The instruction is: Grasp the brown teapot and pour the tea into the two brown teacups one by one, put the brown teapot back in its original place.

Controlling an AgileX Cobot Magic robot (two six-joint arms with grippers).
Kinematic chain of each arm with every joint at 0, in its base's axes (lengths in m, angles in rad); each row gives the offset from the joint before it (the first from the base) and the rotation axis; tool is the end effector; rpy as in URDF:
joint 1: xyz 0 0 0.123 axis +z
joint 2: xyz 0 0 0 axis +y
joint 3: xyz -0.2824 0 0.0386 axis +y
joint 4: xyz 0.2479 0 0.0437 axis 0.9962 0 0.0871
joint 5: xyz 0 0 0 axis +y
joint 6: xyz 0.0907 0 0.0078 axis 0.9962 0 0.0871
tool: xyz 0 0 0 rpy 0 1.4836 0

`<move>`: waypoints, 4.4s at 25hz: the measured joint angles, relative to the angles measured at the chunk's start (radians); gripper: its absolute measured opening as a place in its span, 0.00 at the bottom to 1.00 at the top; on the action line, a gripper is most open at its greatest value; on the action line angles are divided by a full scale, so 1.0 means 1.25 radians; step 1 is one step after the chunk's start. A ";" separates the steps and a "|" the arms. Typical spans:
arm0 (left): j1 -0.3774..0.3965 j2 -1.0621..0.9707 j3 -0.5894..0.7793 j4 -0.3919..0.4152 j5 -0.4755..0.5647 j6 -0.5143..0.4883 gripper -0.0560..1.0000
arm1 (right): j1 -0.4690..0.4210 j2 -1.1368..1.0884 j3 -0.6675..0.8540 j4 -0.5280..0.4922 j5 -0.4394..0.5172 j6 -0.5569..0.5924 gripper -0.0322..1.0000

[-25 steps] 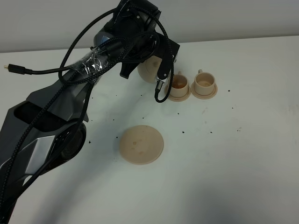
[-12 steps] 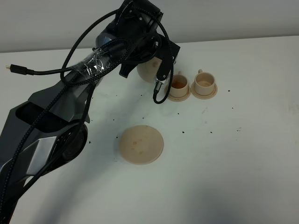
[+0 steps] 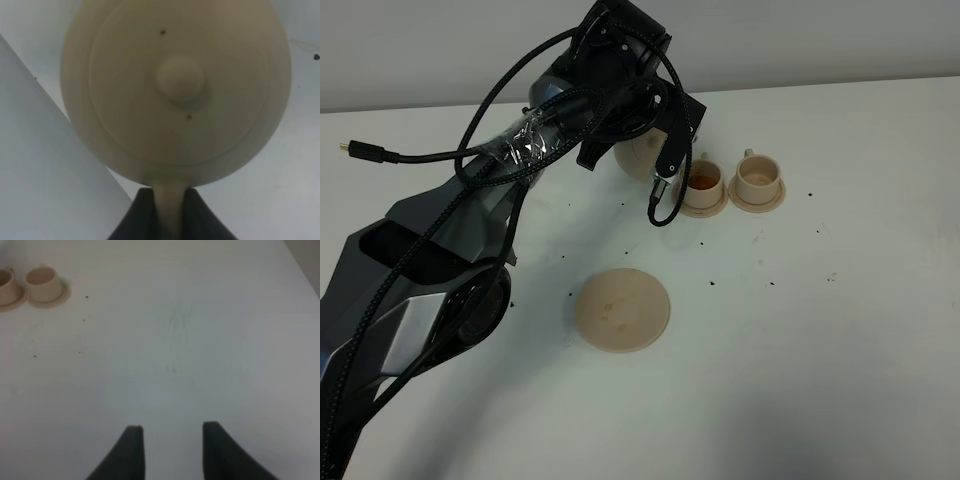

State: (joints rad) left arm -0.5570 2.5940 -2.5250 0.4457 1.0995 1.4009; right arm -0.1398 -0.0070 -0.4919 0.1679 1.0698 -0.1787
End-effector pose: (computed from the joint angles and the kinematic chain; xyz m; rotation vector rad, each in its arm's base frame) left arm 0.4888 -0.2632 0.1911 2.3656 1.4162 0.8533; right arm -0.0041 0.0141 0.2751 -0.0483 2.0424 0.0024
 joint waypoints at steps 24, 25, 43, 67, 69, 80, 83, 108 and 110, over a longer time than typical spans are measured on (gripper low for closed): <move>-0.005 0.000 0.000 0.011 -0.033 0.016 0.19 | 0.000 0.000 0.000 0.000 0.000 0.000 0.33; -0.005 0.000 0.000 0.011 -0.034 0.020 0.19 | 0.000 0.000 0.000 0.000 0.000 0.000 0.33; -0.005 0.000 0.000 0.011 -0.051 0.073 0.19 | 0.000 0.000 0.000 0.000 0.000 0.000 0.33; -0.006 0.000 0.000 0.011 -0.054 0.099 0.19 | 0.000 0.000 0.000 0.000 0.000 0.000 0.33; -0.006 0.000 0.000 0.011 -0.054 0.101 0.19 | 0.000 0.000 0.000 0.000 0.000 0.000 0.33; -0.006 0.000 0.000 0.011 -0.054 0.102 0.19 | 0.000 0.000 0.000 0.000 0.000 0.000 0.33; -0.006 0.000 0.000 0.011 -0.055 0.102 0.19 | 0.000 0.000 0.000 0.000 0.000 0.000 0.33; -0.005 0.000 0.000 -0.024 -0.016 0.002 0.19 | 0.000 0.000 0.000 0.000 0.000 0.000 0.33; -0.005 0.000 0.000 -0.025 -0.008 -0.001 0.19 | 0.000 0.000 0.000 0.000 0.000 0.000 0.33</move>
State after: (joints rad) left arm -0.5632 2.5940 -2.5250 0.4143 1.0899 1.3991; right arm -0.1398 -0.0070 -0.4919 0.1679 1.0698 -0.1788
